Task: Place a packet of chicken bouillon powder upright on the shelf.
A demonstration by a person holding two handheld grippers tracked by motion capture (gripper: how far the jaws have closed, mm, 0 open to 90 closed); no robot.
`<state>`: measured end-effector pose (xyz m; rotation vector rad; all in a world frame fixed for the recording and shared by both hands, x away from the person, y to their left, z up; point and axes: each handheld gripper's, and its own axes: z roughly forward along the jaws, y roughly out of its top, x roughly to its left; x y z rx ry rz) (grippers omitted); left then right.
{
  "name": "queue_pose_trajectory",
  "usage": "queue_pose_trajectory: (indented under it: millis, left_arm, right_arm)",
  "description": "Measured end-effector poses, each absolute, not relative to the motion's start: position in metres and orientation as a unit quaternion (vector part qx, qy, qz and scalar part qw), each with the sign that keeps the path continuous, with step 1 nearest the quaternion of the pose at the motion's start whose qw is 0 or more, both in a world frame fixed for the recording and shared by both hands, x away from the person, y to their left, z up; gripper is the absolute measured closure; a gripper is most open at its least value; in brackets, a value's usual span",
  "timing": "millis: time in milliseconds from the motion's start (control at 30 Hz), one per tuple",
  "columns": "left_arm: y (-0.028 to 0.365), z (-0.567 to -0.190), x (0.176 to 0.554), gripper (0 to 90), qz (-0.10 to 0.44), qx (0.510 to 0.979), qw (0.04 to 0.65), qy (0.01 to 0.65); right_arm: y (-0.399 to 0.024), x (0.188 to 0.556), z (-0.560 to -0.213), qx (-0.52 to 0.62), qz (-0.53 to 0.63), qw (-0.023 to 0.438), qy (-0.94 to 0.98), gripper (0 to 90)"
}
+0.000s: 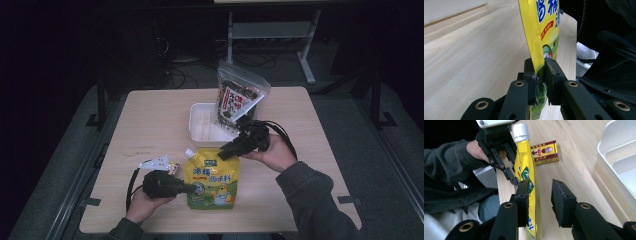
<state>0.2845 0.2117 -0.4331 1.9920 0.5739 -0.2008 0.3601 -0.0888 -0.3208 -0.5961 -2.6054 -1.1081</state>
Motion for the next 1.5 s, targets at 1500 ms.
queue_pose_trajectory:
  millis: [1500]
  left_arm:
    - [0.219,-0.418,0.282,55.0,-0.033,0.813,0.531,0.237]
  right_arm:
    - [-0.069,0.346,-0.307,-0.175,-0.334,0.200,-0.904,89.6]
